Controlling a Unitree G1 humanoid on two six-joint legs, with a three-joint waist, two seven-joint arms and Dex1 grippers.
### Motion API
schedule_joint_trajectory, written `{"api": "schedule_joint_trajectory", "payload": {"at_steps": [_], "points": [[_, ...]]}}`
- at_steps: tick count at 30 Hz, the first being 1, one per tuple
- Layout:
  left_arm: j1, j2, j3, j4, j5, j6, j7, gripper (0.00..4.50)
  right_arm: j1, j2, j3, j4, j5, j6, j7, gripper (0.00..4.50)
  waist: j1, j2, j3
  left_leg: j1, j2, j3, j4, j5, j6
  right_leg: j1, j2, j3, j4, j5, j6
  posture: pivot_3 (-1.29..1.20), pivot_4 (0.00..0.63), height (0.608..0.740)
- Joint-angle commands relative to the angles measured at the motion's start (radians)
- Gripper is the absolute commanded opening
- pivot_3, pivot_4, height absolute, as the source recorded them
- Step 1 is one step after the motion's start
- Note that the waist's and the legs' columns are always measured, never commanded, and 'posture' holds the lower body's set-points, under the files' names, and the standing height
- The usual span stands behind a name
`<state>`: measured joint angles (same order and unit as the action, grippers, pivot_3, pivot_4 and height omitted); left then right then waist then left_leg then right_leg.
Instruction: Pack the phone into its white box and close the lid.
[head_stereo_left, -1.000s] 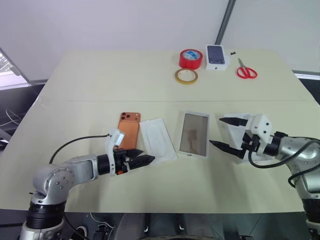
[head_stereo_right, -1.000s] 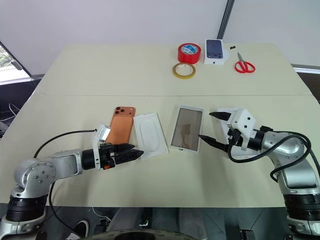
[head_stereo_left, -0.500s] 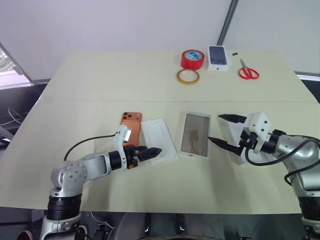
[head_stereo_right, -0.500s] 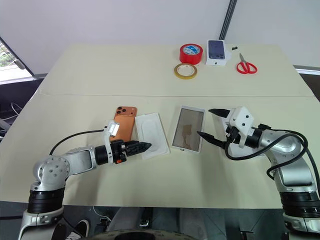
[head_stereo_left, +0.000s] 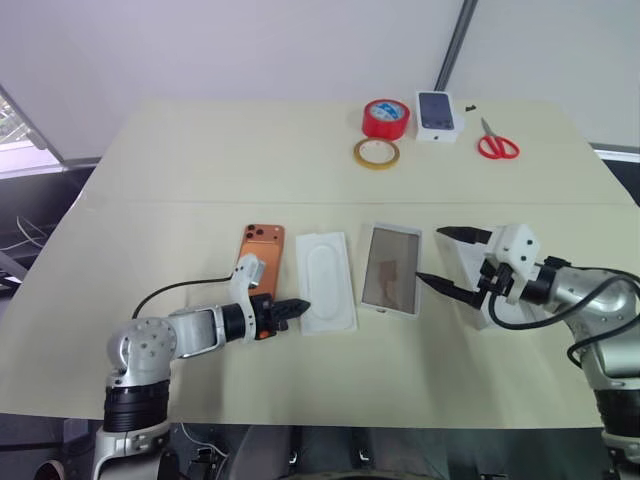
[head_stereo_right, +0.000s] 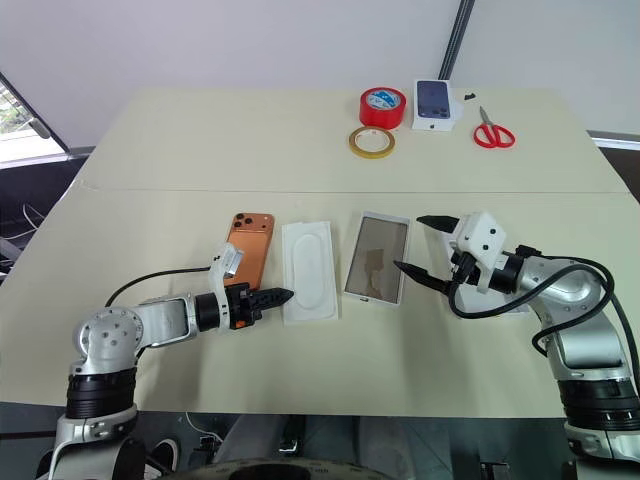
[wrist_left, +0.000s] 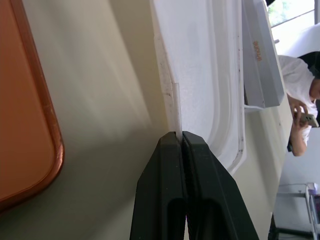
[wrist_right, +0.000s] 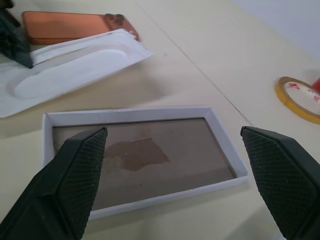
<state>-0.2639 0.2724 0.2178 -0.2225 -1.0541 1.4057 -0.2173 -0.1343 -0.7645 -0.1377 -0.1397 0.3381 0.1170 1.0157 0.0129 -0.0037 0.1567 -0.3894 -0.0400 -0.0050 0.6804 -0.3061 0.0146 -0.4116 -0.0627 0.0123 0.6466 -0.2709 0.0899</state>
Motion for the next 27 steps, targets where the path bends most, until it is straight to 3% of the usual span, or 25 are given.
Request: {"api": "schedule_joint_trajectory", "payload": {"at_steps": [1,9,13,16,23,27], "points": [[-0.05,-0.013,0.063,0.014,-0.054,0.03,0.03,0.01,0.045,-0.001,0.042,-0.095,0.021,-0.009,0.042,4.5,0.0,-0.001,0.0,0.0,0.0,0.0,0.0,0.0,0.0,0.0,0.0,0.0,0.0,0.0,0.0,0.0,0.15,0.74],[-0.179,0.009,0.178,0.082,-0.148,0.053,0.06,0.01,0.043,0.018,0.187,-0.145,-0.035,0.085,0.024,4.5,-0.004,-0.001,0.001,-0.001,0.0,0.0,0.0,0.001,-0.001,-0.001,0.001,0.0,0.001,0.0,0.0,0.0,0.15,0.74],[-0.181,0.023,0.17,0.079,-0.146,0.047,0.054,0.01,0.002,0.034,0.318,-0.086,-0.175,0.095,-0.016,4.5,-0.002,-0.002,0.001,-0.001,0.0,0.0,0.0,0.004,-0.007,-0.002,0.001,0.0,0.001,0.0,0.0,0.0,0.15,0.74],[-0.174,0.028,0.159,0.065,-0.139,0.025,0.04,0.0,-0.029,0.042,0.339,-0.064,-0.195,0.105,-0.019,3.67,-0.002,-0.002,0.001,-0.001,0.0,0.0,0.0,0.004,-0.007,-0.002,0.001,0.0,0.001,0.0,0.0,0.0,0.15,0.74],[-0.188,0.028,0.144,0.064,-0.163,0.02,0.034,0.0,-0.077,0.064,0.35,-0.067,-0.165,0.102,0.004,0.14,-0.003,-0.002,0.001,-0.001,0.0,0.0,0.0,0.004,-0.008,-0.002,0.001,0.0,0.001,0.0,0.0,0.0,0.15,0.74],[-0.215,0.02,0.148,0.09,-0.175,0.018,0.047,0.0,-0.096,0.099,0.367,-0.071,-0.155,0.098,0.013,0.06,-0.002,-0.002,0.001,-0.001,0.0,-0.001,0.0,0.004,-0.007,-0.002,0.001,0.0,0.001,0.0,0.0,0.0,0.15,0.74]]}}
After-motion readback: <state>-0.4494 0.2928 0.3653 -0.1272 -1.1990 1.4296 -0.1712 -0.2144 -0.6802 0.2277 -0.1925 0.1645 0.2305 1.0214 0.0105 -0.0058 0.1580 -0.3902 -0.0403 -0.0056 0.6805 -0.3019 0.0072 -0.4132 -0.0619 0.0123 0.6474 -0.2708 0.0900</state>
